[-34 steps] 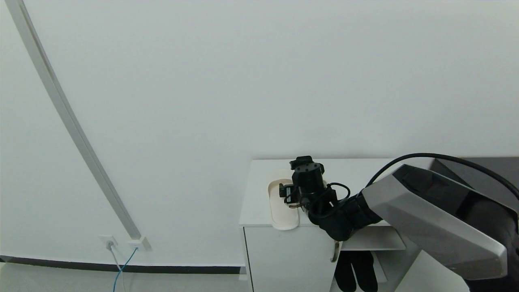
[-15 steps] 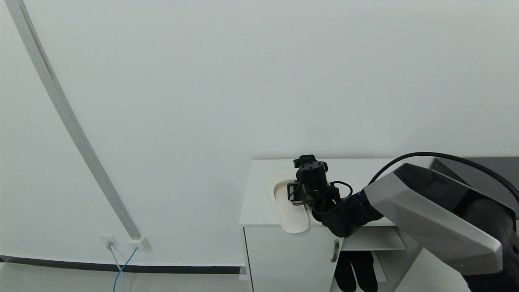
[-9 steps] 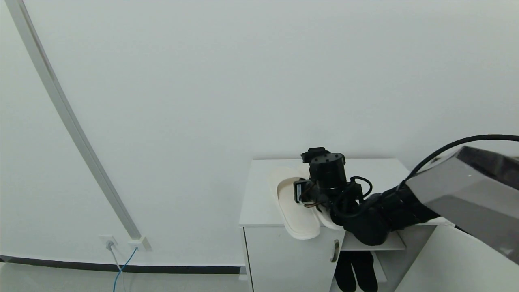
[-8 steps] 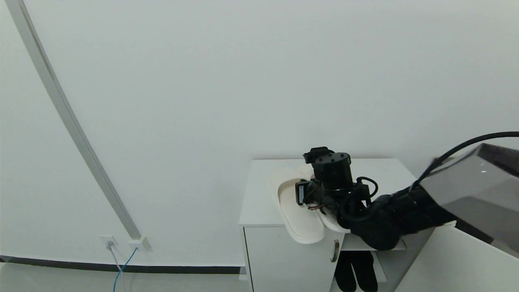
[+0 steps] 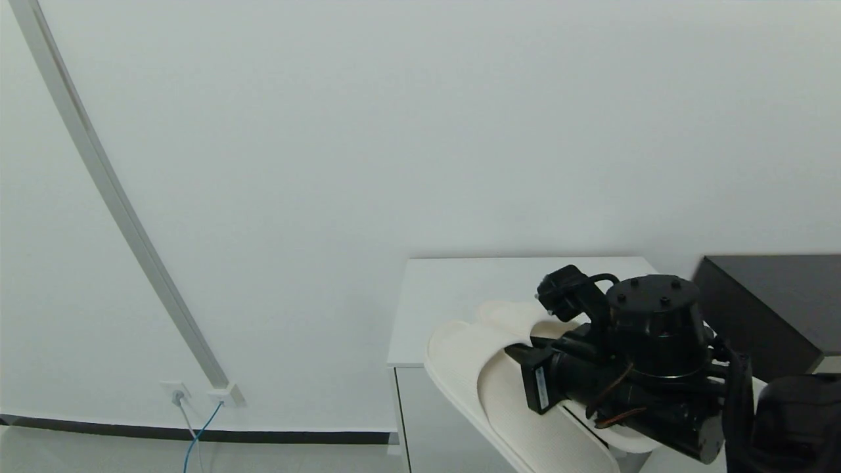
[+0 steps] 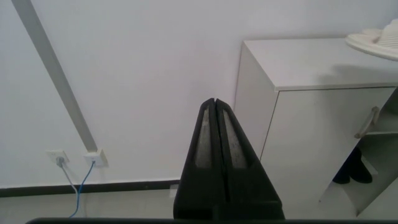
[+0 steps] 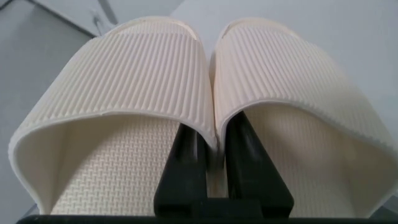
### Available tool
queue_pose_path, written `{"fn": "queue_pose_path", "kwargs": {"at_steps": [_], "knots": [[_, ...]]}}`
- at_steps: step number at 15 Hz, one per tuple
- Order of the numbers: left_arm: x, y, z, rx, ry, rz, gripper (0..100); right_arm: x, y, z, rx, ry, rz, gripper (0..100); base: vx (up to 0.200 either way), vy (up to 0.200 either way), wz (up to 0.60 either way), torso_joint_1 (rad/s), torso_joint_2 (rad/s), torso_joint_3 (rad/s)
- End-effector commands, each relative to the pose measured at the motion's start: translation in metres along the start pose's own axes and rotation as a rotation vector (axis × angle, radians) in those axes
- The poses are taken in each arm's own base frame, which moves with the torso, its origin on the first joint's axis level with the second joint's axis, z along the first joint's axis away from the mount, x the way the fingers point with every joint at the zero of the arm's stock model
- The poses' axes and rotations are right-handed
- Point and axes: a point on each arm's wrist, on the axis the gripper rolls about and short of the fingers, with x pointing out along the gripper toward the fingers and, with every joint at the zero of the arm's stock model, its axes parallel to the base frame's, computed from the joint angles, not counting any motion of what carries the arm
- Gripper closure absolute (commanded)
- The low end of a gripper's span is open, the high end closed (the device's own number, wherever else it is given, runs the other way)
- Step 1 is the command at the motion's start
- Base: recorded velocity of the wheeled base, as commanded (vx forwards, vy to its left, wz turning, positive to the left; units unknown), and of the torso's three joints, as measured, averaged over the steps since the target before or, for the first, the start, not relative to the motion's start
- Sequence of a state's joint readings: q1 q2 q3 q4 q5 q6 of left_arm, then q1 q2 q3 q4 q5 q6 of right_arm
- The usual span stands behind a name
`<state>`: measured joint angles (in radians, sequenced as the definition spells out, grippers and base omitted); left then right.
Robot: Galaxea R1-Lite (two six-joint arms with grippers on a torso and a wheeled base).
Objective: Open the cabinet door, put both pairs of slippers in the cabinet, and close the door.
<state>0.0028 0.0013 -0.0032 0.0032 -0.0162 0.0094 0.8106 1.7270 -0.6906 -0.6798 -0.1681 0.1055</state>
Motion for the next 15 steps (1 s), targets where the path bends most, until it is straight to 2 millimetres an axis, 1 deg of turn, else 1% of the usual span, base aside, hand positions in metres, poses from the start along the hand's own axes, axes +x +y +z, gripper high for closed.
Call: {"fn": "queue_pose_path", "kwargs": {"at_steps": [1, 3, 7, 15], "knots": [[0.0000, 0.0000, 0.0000, -0.002, 0.000, 0.001, 100, -0.0123, -0.0014, -0.0045, -0.054, -0.016, 0.007, 100, 0.000, 0.000, 0.00, 0.000, 0.00, 0.000], [0.0000, 0.0000, 0.0000, -0.002, 0.000, 0.001, 100, -0.0128, -0.0016, -0.0070, -0.084, -0.080, 0.018, 100, 0.000, 0.000, 0.00, 0.000, 0.00, 0.000], [0.0000, 0.0000, 0.0000, -0.003, 0.000, 0.003, 100, -0.0128, -0.0016, -0.0070, -0.084, -0.089, 0.017, 100, 0.000, 0.000, 0.00, 0.000, 0.00, 0.000], [0.0000, 0.0000, 0.0000, -0.005, 0.000, 0.003, 100, -0.0132, -0.0015, -0.0089, -0.087, -0.082, 0.017, 100, -0.200, 0.000, 0.00, 0.000, 0.00, 0.002]]}}
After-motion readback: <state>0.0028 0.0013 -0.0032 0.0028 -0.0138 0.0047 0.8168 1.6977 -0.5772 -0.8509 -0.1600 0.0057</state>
